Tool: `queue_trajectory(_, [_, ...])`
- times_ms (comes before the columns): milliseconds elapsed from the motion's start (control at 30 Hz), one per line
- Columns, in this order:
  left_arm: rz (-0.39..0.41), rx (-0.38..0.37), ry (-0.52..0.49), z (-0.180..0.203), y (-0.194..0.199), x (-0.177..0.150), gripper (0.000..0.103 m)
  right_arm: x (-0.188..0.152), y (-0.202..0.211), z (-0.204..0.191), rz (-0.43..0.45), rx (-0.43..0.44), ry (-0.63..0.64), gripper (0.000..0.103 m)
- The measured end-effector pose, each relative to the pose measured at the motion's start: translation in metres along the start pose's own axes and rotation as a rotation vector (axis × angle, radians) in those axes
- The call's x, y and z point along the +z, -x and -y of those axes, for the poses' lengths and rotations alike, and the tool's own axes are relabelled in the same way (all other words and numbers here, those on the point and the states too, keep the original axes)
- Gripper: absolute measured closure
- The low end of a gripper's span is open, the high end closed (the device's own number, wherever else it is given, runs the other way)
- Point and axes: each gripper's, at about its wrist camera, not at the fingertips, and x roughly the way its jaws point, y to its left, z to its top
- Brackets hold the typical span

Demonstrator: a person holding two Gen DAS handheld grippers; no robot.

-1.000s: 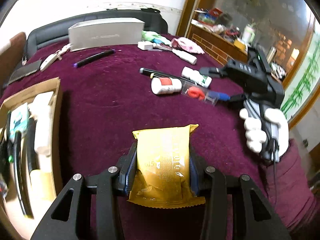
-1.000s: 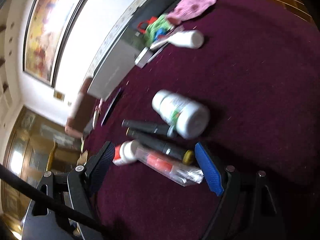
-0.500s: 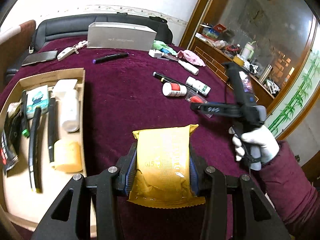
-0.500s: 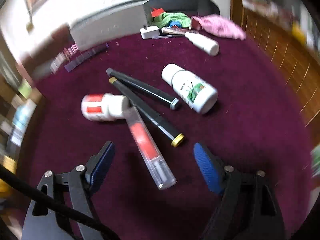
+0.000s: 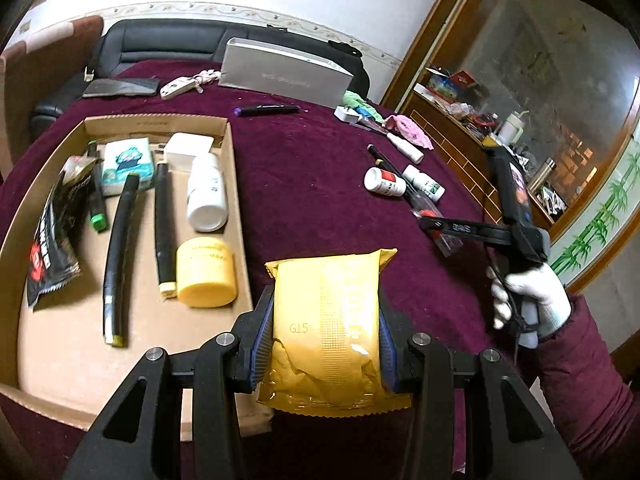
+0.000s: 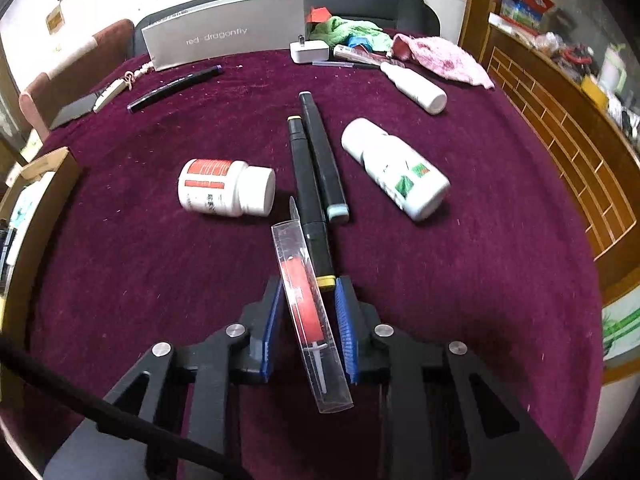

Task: Organize objects
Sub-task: 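Carry the yellow packet toward the tray with the left tool while the right holds the syringe, then carry the yellow packet and syringe tube over the cardboard tray with both tools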

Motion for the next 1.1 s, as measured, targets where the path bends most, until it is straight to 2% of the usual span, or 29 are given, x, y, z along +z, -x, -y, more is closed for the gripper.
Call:
queue_trajectory(100, [0.003,-0.009,0.013,-0.004,0.003,-0.002,0.064,-0.012,0.009,0.008,-0.008,0.054,-0.039,0.079])
queue_trajectory(200, [0.008,-0.016,0.014,-0.005,0.006,-0.004,0.064,-0.025,0.017,0.024,-0.028,0.149,-0.103,0.078])
queue_trajectory(267, [0.007,-0.02,0.014,-0.004,0.006,-0.004,0.064,-0.034,0.027,0.033,-0.008,0.175,-0.127,0.076])
queue_trajectory(333, [0.001,-0.025,0.015,-0.003,0.004,-0.005,0.064,-0.037,0.035,0.033,0.007,0.16,-0.115,0.072])
queue_trajectory(500, [-0.012,-0.03,0.01,0.002,0.001,-0.008,0.064,-0.037,0.034,0.018,0.008,0.091,-0.036,0.072])
queue_trajectory(700, [-0.01,-0.024,0.014,0.0,0.004,-0.008,0.064,-0.044,0.033,-0.017,-0.021,0.099,0.094,0.072])
queue_trajectory(767, [-0.014,-0.025,0.017,0.0,0.003,-0.009,0.064,-0.041,0.03,-0.022,-0.01,0.049,0.11,0.072])
queue_trajectory(1033, [-0.015,-0.028,0.021,-0.001,0.002,-0.011,0.064,-0.026,0.011,-0.01,-0.035,0.073,0.001,0.075])
queue_trajectory(1067, [-0.013,-0.028,0.021,-0.001,0.003,-0.011,0.064,-0.025,0.011,-0.01,-0.033,0.066,-0.007,0.077])
queue_trajectory(1100, [-0.009,-0.026,0.02,-0.002,0.004,-0.011,0.064,-0.024,0.01,-0.011,-0.03,0.048,-0.007,0.083])
